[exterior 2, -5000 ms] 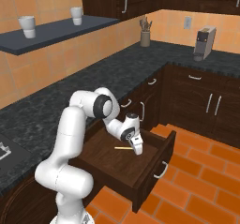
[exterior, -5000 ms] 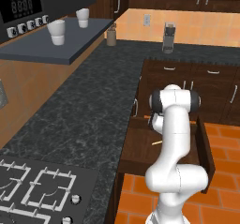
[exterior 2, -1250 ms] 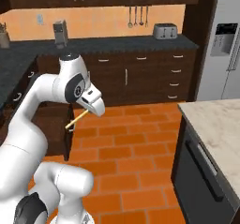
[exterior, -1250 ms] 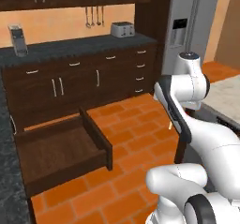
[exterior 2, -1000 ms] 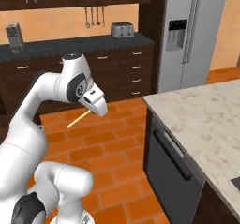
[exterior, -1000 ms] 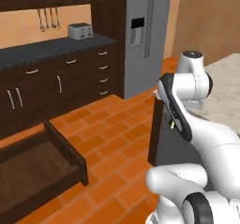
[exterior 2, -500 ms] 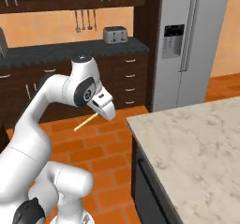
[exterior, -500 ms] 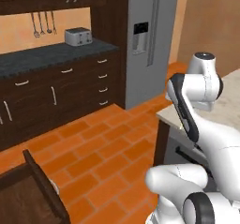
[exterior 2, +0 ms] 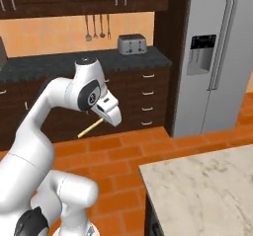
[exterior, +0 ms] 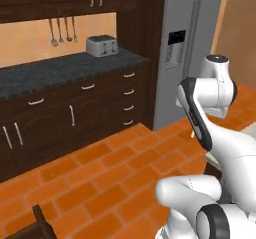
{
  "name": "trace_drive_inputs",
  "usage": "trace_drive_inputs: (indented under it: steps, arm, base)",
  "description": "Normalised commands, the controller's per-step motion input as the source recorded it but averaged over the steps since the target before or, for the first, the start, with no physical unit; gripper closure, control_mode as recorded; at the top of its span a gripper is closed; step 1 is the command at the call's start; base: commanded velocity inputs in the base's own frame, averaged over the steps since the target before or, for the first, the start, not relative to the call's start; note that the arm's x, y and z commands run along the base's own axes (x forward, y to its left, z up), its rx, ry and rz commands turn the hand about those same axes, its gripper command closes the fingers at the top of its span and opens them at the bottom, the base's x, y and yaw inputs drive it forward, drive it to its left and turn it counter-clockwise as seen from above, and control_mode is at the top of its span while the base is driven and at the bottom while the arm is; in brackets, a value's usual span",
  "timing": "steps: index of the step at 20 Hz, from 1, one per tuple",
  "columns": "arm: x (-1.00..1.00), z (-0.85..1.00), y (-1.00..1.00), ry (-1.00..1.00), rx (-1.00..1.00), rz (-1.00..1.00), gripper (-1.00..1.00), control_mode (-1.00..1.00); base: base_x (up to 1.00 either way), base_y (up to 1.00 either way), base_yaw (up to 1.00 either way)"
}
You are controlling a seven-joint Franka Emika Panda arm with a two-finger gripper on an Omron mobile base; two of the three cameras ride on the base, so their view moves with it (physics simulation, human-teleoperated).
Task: Take a straw from the drawer in front and place it inside the glass cup on the dining counter.
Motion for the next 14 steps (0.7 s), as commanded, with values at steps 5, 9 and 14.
trace_drive_inputs:
  steps: [5,9,14]
  arm:
    - [0.00,0.00,0.00,0.00,0.00,0.00,1.00,1.00]
    - [0.00,0.00,0.00,0.00,0.00,0.00,1.00,1.00]
    - [0.00,0.00,0.00,0.00,0.00,0.00,1.00,1.00]
  base:
    - [1.00,0.10,-0.05]
    - [1.00,0.28,-0.40]
    - [0.92,0.36,-0.55]
